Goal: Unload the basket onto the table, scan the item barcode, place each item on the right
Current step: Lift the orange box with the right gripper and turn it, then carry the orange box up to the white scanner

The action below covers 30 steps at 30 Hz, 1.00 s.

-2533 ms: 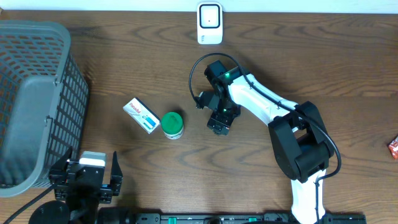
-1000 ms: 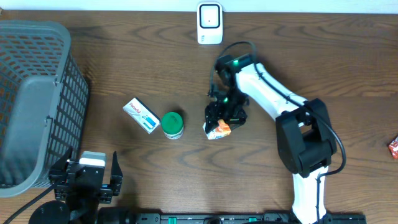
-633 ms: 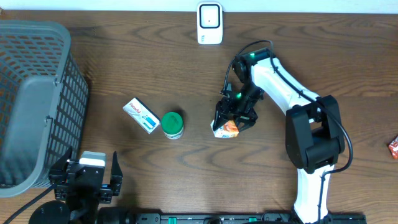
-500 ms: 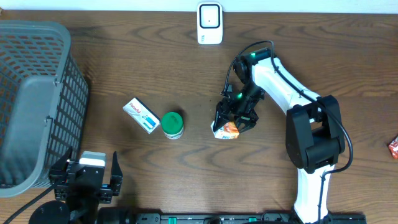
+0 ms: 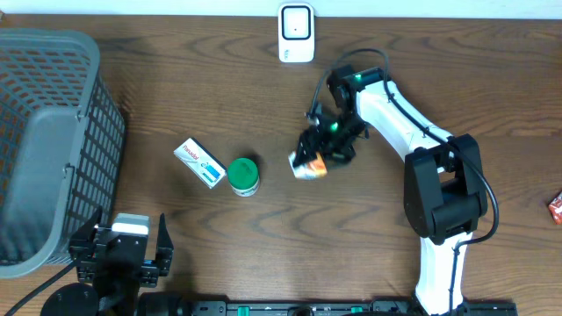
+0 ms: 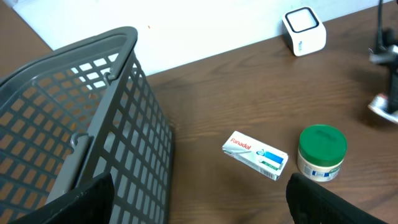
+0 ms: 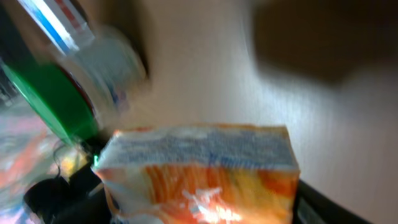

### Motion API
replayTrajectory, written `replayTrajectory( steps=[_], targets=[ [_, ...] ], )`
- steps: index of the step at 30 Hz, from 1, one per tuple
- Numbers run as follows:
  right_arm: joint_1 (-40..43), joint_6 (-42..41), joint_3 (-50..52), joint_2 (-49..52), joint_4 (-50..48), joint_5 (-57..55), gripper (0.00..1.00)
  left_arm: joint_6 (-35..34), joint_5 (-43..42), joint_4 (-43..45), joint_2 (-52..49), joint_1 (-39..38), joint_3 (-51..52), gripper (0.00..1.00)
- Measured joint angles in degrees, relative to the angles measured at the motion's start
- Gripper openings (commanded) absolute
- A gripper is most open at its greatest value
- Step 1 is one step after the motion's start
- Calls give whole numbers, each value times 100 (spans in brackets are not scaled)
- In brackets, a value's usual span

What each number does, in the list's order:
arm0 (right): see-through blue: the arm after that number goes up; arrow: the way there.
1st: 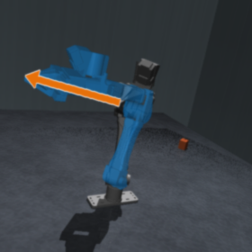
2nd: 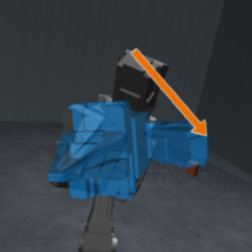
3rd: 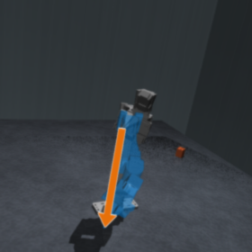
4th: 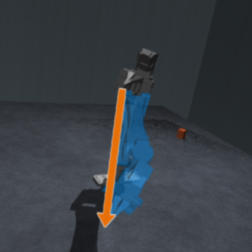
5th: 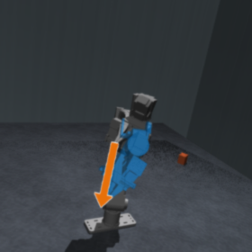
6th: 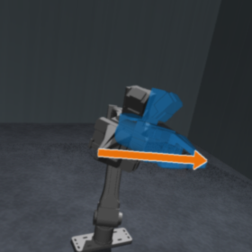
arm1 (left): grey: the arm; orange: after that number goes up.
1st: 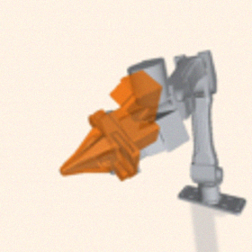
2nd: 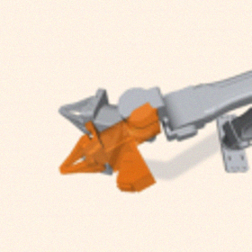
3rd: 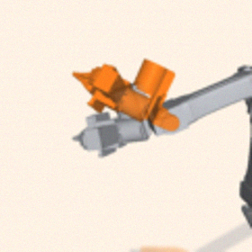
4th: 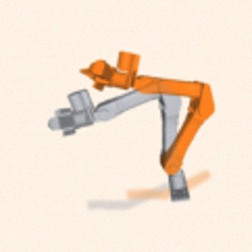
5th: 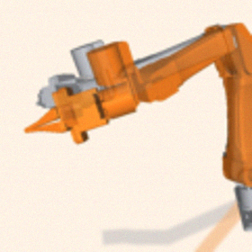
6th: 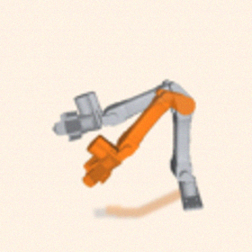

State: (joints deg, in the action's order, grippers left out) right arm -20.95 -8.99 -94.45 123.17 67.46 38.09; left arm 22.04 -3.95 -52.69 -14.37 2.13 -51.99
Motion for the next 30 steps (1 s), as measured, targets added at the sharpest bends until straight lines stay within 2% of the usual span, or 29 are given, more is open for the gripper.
replayTrajectory(
  steps=[7, 15, 20, 27, 30],
  targets=[
    [0, -369, -28, 0, -2162, 498, 58, 0, 0, 2, 0, 0, 0, 87],
    [0, -651, -485, 0, -3611, 555, 60, 0, 2, 2, 0, 0, 0, 86],
    [-15, -411, -863, 0, -4284, -455, 63, 0, 0, 0, 0, 0, 0, 87],
    [-94, 216, -896, 57, -5499, -2155, 63, 0, 0, 2, 0, 0, 0, 86],
    [-118, 391, -929, 208, -6043, -2542, 57, 0, 0, 2, 0, 0, 0, 86]
  ],
)
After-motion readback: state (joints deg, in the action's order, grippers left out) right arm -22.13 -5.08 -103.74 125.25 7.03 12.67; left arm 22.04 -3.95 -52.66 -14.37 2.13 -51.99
